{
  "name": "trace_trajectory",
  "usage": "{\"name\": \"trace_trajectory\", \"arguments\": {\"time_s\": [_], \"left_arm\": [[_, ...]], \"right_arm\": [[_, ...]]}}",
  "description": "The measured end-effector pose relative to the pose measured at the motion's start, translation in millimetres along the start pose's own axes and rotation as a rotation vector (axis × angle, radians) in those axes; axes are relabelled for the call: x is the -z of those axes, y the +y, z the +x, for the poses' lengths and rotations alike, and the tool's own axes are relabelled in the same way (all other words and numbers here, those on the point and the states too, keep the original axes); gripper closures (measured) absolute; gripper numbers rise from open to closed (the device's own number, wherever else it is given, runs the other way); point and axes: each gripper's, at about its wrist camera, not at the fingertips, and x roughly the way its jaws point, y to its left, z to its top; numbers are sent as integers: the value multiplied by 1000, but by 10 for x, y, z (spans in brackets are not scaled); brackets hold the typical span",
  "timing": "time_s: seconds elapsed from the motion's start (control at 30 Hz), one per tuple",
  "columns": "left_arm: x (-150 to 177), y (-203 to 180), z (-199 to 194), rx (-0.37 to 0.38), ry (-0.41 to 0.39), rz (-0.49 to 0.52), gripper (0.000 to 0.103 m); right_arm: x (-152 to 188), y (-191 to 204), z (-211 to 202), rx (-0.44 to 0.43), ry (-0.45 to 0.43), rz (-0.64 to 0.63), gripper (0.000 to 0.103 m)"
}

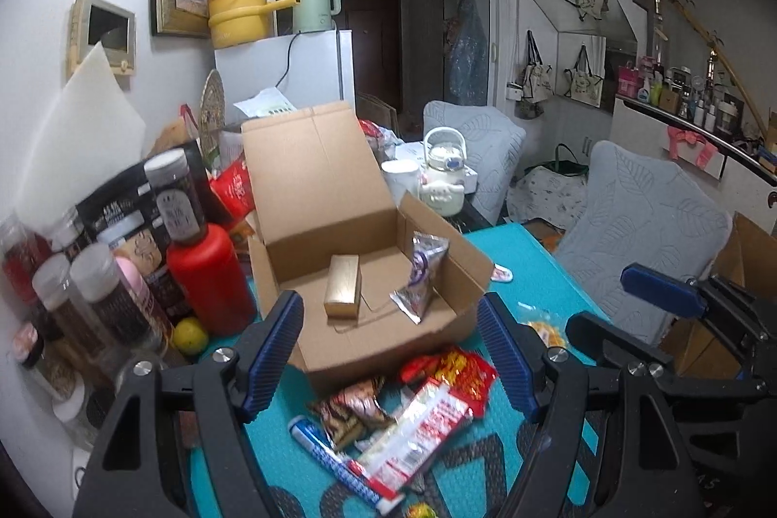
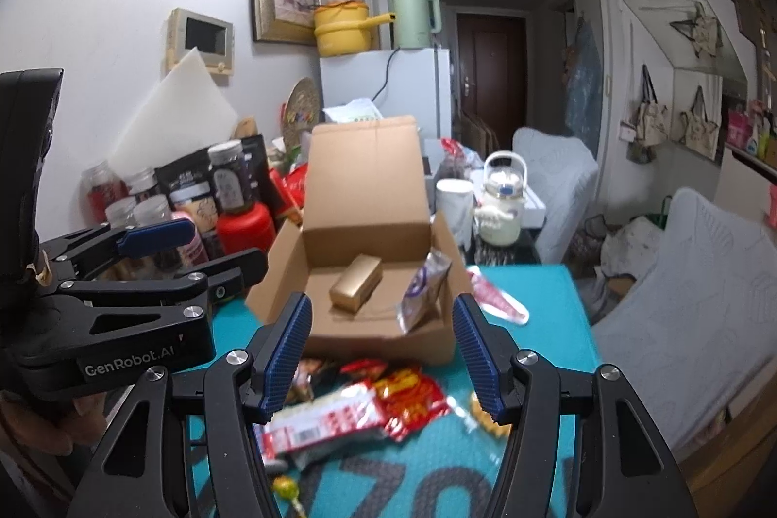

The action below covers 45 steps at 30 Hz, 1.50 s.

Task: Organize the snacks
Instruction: 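Withdraw both grippers from the box back toward the remaining snacks, then grasp the yellow lollipop with the right gripper while the left gripper grasps the blue tube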

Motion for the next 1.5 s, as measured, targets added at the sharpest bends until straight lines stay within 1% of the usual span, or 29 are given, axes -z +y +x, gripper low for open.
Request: {"name": "trace_trajectory", "arguments": {"time_s": [0.2,0.43,0.6,0.63,0.83,0.97,1.07,1.2,1.33,1.43,1.5], "left_arm": [[281,3,-26,3,27,7,29],[593,73,-2,16,75,21,29],[833,165,41,12,120,17,29],[881,177,45,11,127,15,29],[1138,225,136,28,171,-5,29],[1287,251,194,26,190,-20,29],[1388,282,268,9,214,-23,29],[1491,395,342,21,247,-74,29],[1551,499,385,21,261,-107,29],[1584,557,441,17,279,-118,29],[1603,577,487,18,293,-125,29]], "right_arm": [[297,54,-44,-21,33,23,42],[647,100,35,-42,92,51,42],[977,188,148,-87,157,61,42],[1060,207,183,-108,175,71,42],[1380,345,361,-169,253,94,42],[1524,429,502,-194,302,67,42],[1605,469,623,-199,335,52,42],[1643,507,794,-230,375,41,43],[1655,549,940,-239,401,21,49],[1670,606,1035,-252,421,-10,59],[1687,634,1079,-261,429,-27,62]]}}
